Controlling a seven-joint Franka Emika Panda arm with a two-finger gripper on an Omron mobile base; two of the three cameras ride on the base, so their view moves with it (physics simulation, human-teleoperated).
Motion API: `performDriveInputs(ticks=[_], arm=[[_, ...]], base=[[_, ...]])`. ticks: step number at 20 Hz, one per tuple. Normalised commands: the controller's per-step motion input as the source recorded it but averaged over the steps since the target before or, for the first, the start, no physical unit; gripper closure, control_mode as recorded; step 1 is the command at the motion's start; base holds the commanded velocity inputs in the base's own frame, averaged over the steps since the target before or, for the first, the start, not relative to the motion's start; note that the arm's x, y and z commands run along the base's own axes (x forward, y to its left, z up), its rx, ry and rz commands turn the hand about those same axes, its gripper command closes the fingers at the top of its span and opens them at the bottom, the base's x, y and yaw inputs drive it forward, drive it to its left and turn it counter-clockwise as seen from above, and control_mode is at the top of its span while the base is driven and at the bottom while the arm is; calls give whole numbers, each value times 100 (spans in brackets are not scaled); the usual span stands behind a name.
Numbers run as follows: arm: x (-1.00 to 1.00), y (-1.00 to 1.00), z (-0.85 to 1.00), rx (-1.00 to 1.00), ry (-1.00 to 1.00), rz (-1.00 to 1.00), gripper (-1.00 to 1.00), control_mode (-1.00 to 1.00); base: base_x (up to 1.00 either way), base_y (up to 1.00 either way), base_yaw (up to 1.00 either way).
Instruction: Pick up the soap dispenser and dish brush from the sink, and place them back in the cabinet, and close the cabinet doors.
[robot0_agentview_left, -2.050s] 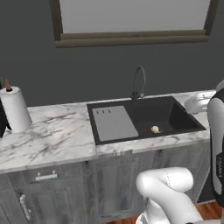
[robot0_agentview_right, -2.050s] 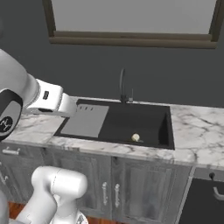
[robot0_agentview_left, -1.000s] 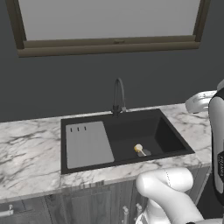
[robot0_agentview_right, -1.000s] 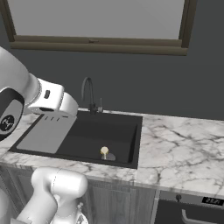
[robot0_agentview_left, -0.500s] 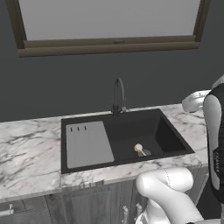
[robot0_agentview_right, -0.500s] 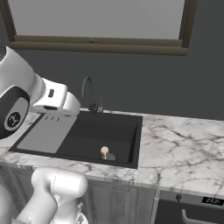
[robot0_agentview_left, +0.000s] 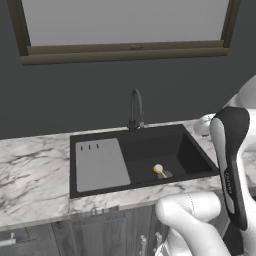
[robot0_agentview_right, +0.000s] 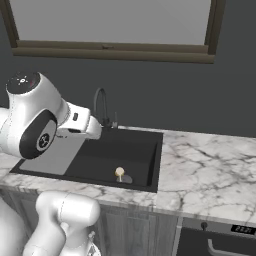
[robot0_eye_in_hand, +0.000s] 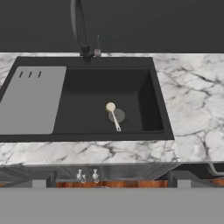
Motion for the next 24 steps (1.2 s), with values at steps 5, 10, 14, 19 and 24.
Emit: performDriveInputs(ticks=[5, 10, 14, 19, 24], arm=[[36, 0, -48, 0, 2, 0, -100, -100], [32, 0, -38, 0, 5, 0, -100, -100], [35, 0, -35, 0, 7, 0, -100, -100], [36, -5, -29, 0, 5, 0, -100, -100], [39, -2, -23, 0, 5, 0, -100, -100]], base=[[0, 0, 0], [0, 0, 0], [0, 0, 0], [0, 0, 0], [0, 0, 0]])
